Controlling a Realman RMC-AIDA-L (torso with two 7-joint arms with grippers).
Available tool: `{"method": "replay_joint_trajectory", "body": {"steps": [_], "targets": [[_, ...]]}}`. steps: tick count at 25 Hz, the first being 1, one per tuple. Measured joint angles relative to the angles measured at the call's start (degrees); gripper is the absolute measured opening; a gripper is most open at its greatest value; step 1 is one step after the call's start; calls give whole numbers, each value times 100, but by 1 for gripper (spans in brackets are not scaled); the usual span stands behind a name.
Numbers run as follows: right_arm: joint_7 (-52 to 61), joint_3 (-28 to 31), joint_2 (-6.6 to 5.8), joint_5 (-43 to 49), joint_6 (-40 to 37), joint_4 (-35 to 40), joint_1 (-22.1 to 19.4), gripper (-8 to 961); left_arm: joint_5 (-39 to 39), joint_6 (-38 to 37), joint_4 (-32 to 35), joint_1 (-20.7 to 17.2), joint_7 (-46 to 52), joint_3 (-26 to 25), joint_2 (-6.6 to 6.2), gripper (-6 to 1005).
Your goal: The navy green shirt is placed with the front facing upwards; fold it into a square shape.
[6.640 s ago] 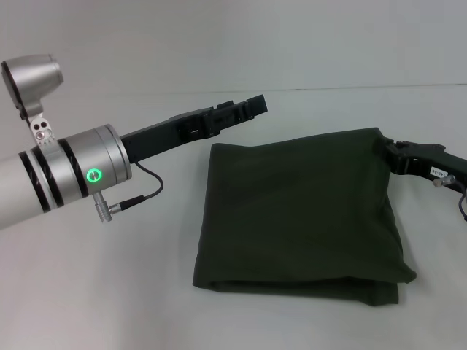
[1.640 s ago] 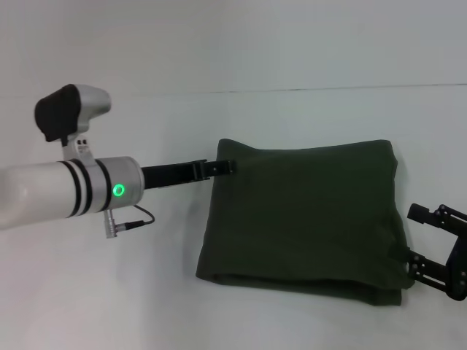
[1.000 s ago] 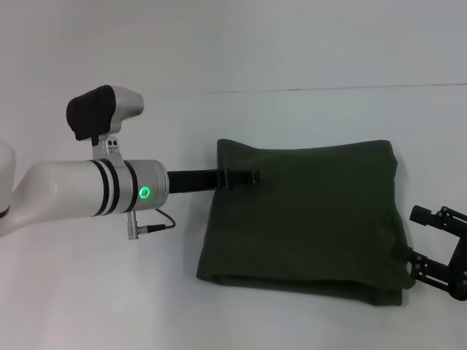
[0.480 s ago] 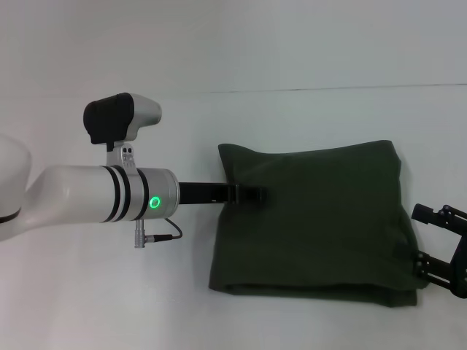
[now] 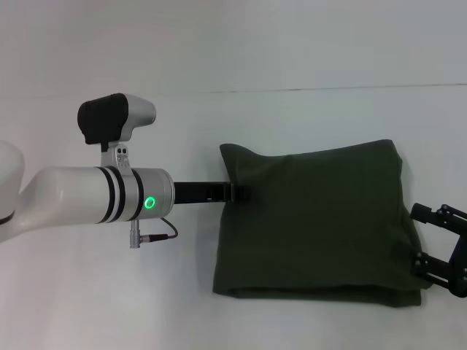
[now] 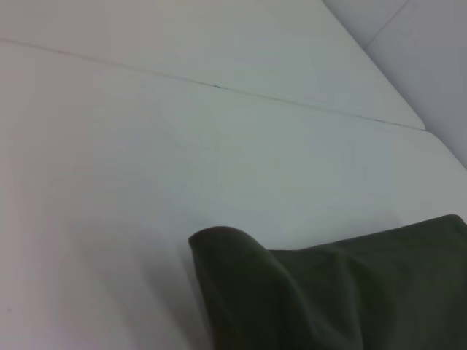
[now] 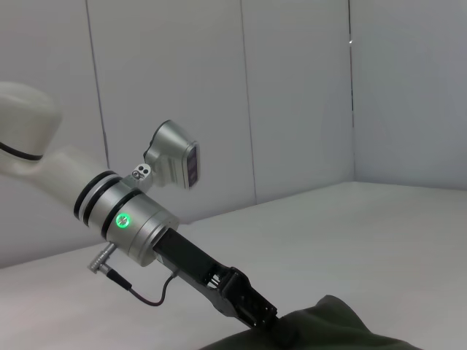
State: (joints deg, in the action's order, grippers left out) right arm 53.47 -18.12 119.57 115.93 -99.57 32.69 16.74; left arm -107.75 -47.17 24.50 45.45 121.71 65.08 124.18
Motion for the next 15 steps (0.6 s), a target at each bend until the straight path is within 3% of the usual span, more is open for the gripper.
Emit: {"method": "replay_joint_trajectory", "body": {"steps": [9,15], "targets": [[77,-20,9,-3,4,0,69,740,0,-54,224,-181,-90,-31,9,38],[91,-21,14,-6,9,-37,148,744,-37,-53,886,-682,-89,-113,-31,40]]}}
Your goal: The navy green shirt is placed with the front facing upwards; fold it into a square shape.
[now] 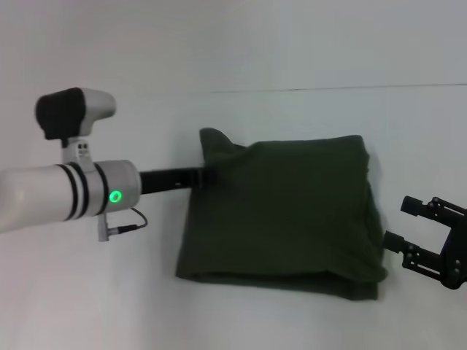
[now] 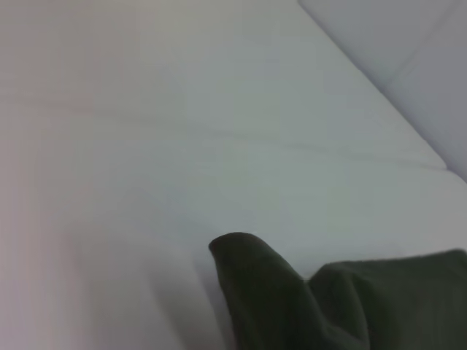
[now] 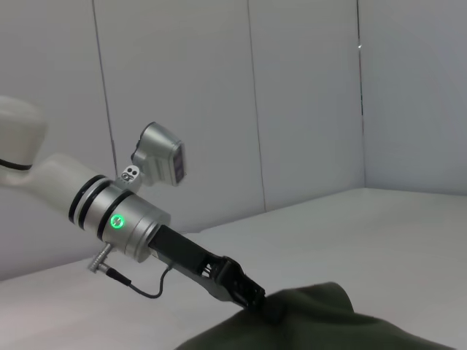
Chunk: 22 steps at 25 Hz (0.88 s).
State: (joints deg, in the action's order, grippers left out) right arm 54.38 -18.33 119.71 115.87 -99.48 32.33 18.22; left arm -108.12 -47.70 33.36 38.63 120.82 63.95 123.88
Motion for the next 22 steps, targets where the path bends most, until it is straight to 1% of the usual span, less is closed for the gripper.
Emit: {"method": "replay_joint_trajectory", "body": {"steps": [4,8,16,22], "targets": [[43,0,0,0,25,-20,59,746,-57,-40,244,-197,-3,-209,-23,41],[75,-3,8,1,63,-34,118,749,-309,-99,365,-302,-5,-534,-36,43],[141,-4,17,6,111,-48,210,754,-619,-67,472,-374,-71,-1049,-66,45],[210,-4,17,6,138,-53,260,758,-619,-80,478,-400,-295,-1267,-83,47]]}}
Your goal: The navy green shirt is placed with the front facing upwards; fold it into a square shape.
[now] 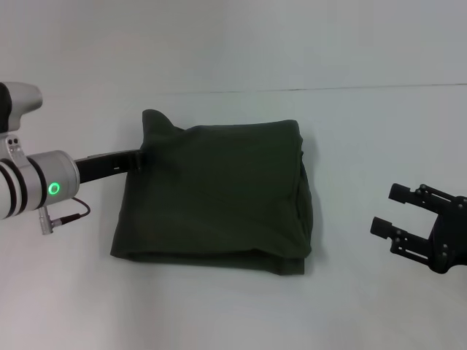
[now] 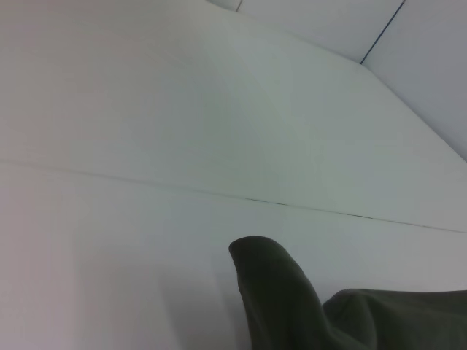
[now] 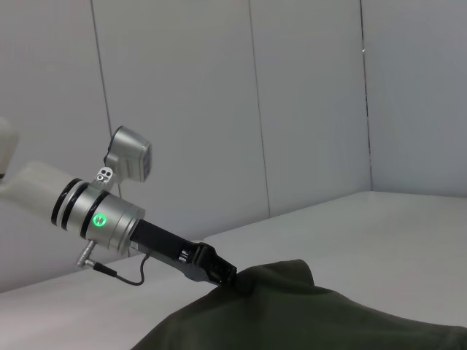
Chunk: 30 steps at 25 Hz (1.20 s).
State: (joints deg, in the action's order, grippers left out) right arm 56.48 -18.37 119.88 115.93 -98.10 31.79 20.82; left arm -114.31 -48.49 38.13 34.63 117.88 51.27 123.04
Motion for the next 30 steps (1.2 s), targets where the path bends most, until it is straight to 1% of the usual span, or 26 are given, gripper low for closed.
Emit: {"method": "replay_joint_trajectory", "body": {"steps": [2,8,11,13,15,16,18,20,21,22,26,28,30], "targets": [[34,0,-4,0,2,5,24,759,0,-2,-6,-12,-25,-6,0,48],[66,-15,-18,1,2,66,92,763,5,-50,101,-115,-176,-6,30,139],[198,-74,-25,5,3,160,120,764,38,-297,507,-289,-463,-6,93,184],[347,-266,-32,8,0,284,134,766,52,-581,867,-405,-675,-15,119,214],[463,-490,-37,9,-24,392,143,767,54,-1090,1141,-458,-889,-146,106,367],[529,-628,-39,10,-47,471,146,783,55,-1465,1270,-455,-1007,-288,87,443],[656,-910,-25,9,-107,618,146,816,55,-2248,1445,-423,-1267,-582,38,538],[743,-1231,-12,9,-154,727,145,849,30,-3172,1553,-356,-1608,-884,-61,633],[750,-1527,-7,8,-195,768,145,866,9,-3607,1583,-330,-1795,-996,-106,680],[750,-1527,-7,8,-195,768,145,882,-16,-3938,1602,-316,-1939,-1085,-144,723],[596,-1952,23,-44,-237,733,181,948,-370,-5032,1521,-291,-2282,-1383,-287,893],[478,-2107,39,-106,-255,618,256,945,-605,-5538,1456,-291,-2574,-1509,-314,907],[375,-2248,45,-197,-255,438,363,942,-702,-5773,1421,-398,-2994,-1627,-273,920]]}}
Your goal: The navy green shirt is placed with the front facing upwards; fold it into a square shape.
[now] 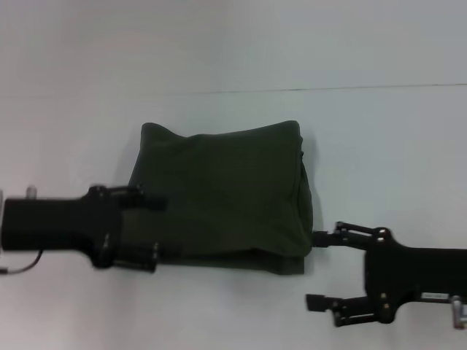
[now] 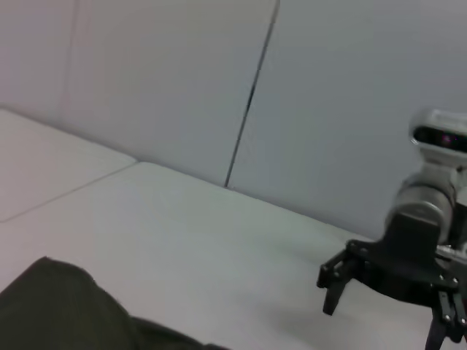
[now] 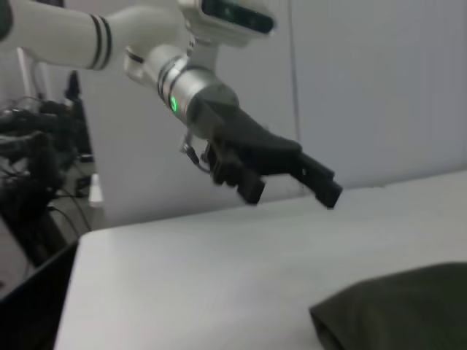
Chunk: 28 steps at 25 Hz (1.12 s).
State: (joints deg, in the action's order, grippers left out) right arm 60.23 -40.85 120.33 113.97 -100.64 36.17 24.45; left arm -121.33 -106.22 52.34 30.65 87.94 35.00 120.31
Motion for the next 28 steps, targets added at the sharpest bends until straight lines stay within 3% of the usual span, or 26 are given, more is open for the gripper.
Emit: {"method": "replay_joint_trajectory", "body": {"steps": [9,28], "targets": [[-302,-539,0,-80,317,-753,630,940,-245,-183,-361,-574,-1158,-845,125,934],[-395,-581,8,-219,401,-964,717,941,-427,-377,-366,-652,-1316,-993,144,934]]}}
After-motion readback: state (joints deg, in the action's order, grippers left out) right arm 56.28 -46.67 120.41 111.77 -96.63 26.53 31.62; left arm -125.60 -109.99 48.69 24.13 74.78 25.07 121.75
